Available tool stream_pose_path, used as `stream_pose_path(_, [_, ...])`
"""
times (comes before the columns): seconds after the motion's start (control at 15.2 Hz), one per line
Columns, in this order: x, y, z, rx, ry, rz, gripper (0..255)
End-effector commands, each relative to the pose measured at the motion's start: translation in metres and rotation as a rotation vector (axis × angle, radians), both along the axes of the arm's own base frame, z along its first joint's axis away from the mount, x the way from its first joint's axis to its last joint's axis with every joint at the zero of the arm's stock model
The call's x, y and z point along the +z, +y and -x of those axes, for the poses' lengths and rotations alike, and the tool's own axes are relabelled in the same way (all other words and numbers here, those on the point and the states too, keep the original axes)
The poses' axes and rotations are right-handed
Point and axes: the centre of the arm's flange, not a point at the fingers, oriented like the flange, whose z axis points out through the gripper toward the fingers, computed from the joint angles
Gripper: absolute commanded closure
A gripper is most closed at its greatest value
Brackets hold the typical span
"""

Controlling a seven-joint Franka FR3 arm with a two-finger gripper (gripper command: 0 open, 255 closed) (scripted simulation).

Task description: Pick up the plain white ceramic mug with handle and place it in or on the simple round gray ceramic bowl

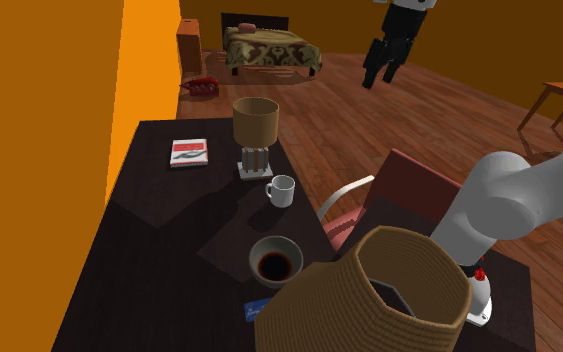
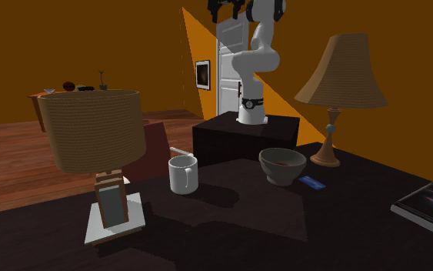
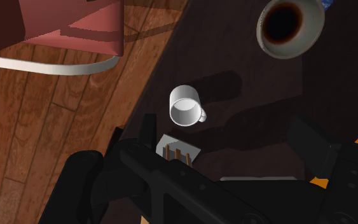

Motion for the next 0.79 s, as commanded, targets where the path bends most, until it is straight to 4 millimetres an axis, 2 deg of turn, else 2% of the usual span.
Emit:
stream_pose_path(0.0, [0.000,0.000,0.000,0.000,0.000,0.000,0])
stream_pose_path(0.73, [-0.126,-0.023,-0.071,0.000,0.010,-0.006,0])
